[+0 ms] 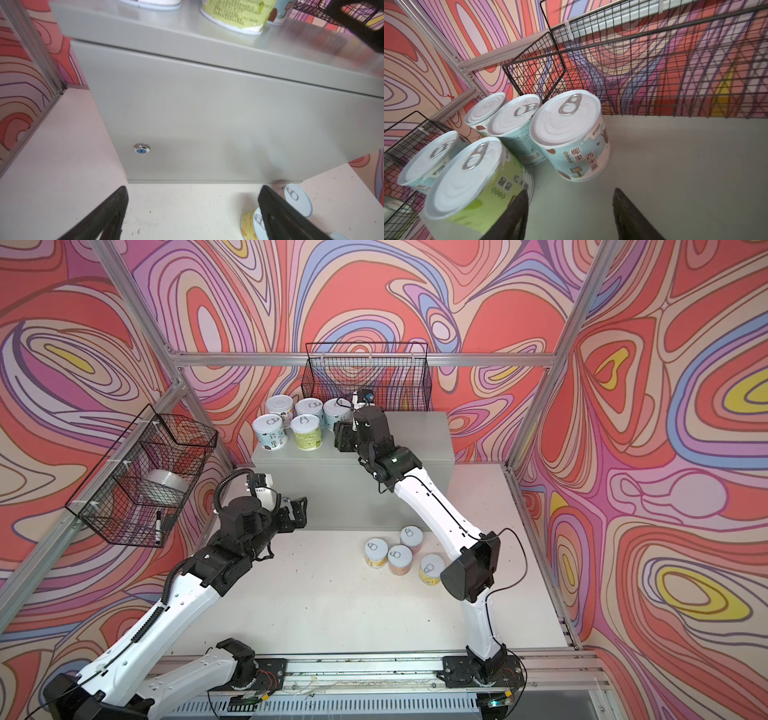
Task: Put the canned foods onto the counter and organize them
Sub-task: 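Open the right gripper and release the can beside the group, then lower the left gripper around the yellow pineapple can while the right withdraws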
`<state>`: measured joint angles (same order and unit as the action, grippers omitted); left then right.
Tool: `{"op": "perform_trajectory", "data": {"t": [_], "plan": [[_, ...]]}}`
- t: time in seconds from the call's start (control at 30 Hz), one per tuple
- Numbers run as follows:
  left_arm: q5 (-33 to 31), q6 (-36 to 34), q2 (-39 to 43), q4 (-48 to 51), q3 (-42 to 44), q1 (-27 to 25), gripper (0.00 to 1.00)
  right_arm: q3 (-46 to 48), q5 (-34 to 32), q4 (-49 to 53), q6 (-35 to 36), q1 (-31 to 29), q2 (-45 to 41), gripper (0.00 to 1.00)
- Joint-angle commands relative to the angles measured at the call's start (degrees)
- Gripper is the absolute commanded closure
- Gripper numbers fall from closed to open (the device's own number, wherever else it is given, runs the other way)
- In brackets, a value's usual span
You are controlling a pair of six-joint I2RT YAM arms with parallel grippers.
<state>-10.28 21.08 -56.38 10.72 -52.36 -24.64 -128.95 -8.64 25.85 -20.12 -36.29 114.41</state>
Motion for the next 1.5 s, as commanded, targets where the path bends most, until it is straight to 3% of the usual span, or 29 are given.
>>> {"op": "perform_trajectory", "data": {"t": [0.0, 0.1, 0.27, 0.4, 0.53, 0.63, 0.7, 0.83, 1.0, 1.13, 1.23, 1.47], "plan": [[5.74, 2.65, 3.0, -8.32, 5.38, -0.22, 0.0, 4.92, -1.19, -0.57, 2.25, -1.21, -9.01, 0.33], [3.45, 4.04, 5.17, -15.21, 11.88, -2.99, 0.0, 11.28, -2.81, -0.48, 1.89, -1.89, -15.93, 0.33], [-8.12, -4.82, 6.4, -32.23, 23.96, -16.57, 0.0, 24.69, -5.28, -1.05, 0.64, -4.33, -26.84, 0.33], [-10.72, -8.32, 2.43, -41.03, 28.91, -23.12, 0.0, 33.39, -7.93, 1.75, 0.7, -6.82, -32.72, 0.22], [-12.82, -16.63, -5.91, -65.62, 38.34, -29.81, 0.0, 46.42, -9.22, 2.31, -2.77, -7.36, -39.27, 0.18], [-12.95, -19.82, -13.23, -72.05, 39.33, -32.24, 0.0, 54.68, -9.24, 2.65, -6.43, -7.52, -43.2, 0.17], [-12.01, -19.06, -18.62, -74.55, 38.85, -32.86, 0.0, 59.19, -9.89, 2.2, -8.44, -7.51, -45.81, 0.18], [-11.86, -17.15, -31.44, -88.74, 38.87, -33.18, 0.0, 63.09, -12.22, 2.35, -10.18, -7.5, -49.7, 0.19], [-14.34, -16.57, -39.95, -88.78, 34.2, -33.93, 0.0, 63.7, -13.91, 2.9, -9.91, -7.56, -51.21, 0.2], [-19.97, -20.68, -45.05, -88.68, 29.55, -34.33, 0.0, 63.82, -14.47, 3.02, -9.37, -7.53, -51.0, 0.2], [-22.94, -20.01, -47.86, -88.59, 26.78, -34.33, 0.0, 63.73, -14.99, 3.32, -8.84, -7.52, -50.87, 0.21], [-19.76, -17.5, -54.1, -88.57, 23.44, -33.9, 0.0, 64.31, -15.83, 3.25, -7.81, -7.53, -51.62, 0.21]]}}
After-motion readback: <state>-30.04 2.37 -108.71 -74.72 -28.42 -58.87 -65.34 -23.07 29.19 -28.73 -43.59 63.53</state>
